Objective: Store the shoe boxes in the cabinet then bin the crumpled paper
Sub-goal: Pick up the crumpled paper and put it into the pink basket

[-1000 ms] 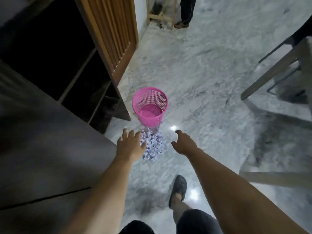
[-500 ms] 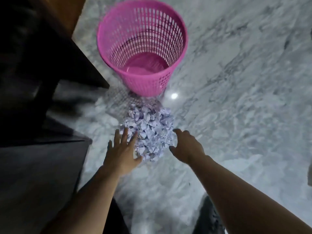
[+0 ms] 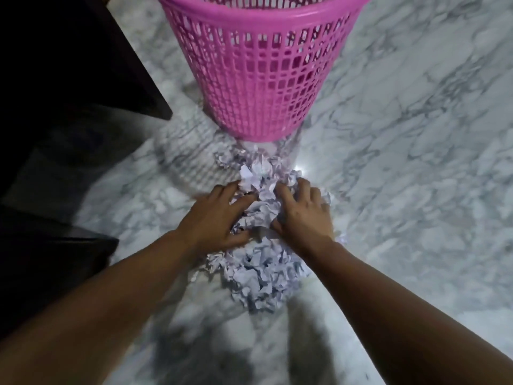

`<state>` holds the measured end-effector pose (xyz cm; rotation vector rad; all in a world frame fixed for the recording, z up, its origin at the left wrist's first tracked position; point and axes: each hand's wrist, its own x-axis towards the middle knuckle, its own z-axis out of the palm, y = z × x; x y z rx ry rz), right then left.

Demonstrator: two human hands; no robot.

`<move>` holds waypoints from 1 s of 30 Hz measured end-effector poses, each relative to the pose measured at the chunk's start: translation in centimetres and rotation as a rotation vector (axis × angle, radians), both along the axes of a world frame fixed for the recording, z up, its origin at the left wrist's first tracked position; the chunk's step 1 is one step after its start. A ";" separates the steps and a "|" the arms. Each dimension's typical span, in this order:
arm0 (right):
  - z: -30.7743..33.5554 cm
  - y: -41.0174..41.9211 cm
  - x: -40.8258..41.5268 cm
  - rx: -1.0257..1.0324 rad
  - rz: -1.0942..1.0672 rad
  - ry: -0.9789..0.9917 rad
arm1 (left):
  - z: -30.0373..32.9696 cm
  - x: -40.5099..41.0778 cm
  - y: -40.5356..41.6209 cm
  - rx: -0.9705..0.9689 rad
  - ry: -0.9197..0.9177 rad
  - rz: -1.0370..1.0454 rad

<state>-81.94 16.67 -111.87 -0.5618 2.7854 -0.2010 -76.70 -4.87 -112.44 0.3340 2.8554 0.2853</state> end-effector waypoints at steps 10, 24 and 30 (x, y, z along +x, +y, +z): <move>3.3 2.7 -1.9 -0.155 0.051 0.037 | 4.2 -2.5 1.4 -0.111 0.052 -0.085; 5.5 7.0 -0.3 -0.328 -0.144 0.082 | 7.7 -1.2 4.6 -0.169 -0.020 -0.095; 6.1 7.3 -0.3 -0.608 -0.186 0.141 | 8.8 -0.2 4.9 0.014 0.094 0.042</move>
